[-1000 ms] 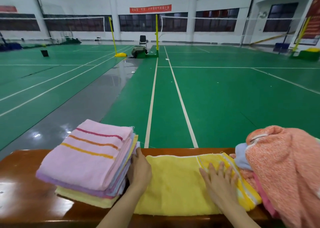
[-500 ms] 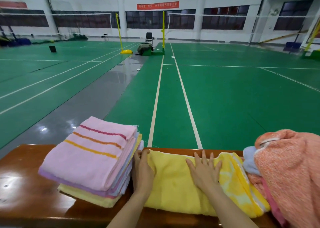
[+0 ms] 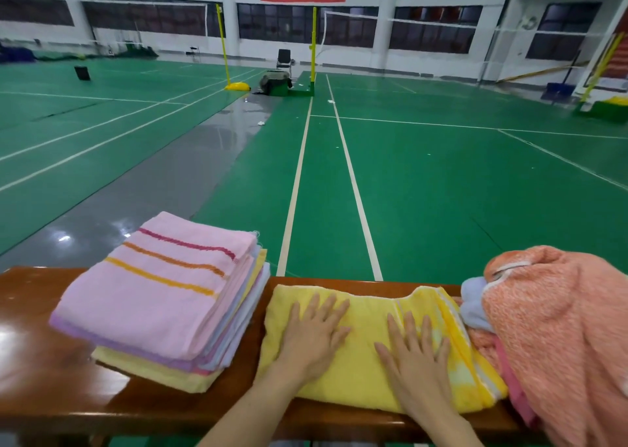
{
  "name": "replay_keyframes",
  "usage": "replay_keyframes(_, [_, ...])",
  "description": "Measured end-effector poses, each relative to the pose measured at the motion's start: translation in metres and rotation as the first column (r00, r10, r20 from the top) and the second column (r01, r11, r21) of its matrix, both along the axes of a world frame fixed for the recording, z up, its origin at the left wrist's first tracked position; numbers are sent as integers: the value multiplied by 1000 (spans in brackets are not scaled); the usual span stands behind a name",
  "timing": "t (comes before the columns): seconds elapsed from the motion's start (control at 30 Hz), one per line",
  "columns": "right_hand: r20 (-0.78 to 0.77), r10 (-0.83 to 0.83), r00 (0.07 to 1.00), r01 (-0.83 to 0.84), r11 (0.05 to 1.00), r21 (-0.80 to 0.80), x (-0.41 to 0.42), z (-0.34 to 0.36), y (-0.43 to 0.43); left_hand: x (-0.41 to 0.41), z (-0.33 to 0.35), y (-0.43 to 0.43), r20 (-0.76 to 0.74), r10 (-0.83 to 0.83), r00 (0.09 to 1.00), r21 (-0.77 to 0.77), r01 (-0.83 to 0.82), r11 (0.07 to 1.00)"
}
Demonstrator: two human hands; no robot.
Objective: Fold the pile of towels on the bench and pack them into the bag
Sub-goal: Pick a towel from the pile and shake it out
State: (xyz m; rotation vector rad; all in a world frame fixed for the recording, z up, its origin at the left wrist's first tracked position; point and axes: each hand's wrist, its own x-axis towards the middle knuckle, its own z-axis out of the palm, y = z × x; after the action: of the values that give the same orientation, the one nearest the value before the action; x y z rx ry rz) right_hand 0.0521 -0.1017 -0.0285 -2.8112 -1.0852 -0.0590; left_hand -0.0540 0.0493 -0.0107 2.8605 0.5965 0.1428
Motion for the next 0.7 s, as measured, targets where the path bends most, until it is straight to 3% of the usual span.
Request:
replay_keyframes(0.07, [-114, 5, 994, -12, 998, -63, 1, -3, -3, -3, -11, 3, -110, 68, 992, 37, -65, 997])
replay_keyframes(0.23, [-198, 49, 979, -63, 996, -69, -3, 5, -1, -15, -15, 14, -149, 226, 963, 33, -224, 974])
replay_keyframes(0.37, [-172, -223, 960, 211, 974, -85, -2, 14, -21, -28, -15, 21, -118, 250, 961, 33, -248, 968])
replay_keyframes(0.5, [-197, -354, 914, 380, 917, 119, -3, 18, -55, -31, -14, 23, -97, 218, 971, 12, -218, 976])
replay_keyframes(0.6, [-342, -430, 835, 522, 815, 252, -5, 25, -58, -32, -17, 17, -55, 190, 980, -25, -192, 981])
replay_keyframes(0.7, [-557, -478, 680, 727, 538, 427, -6, 37, -53, -39, -18, 17, -25, 182, 983, -29, -183, 983])
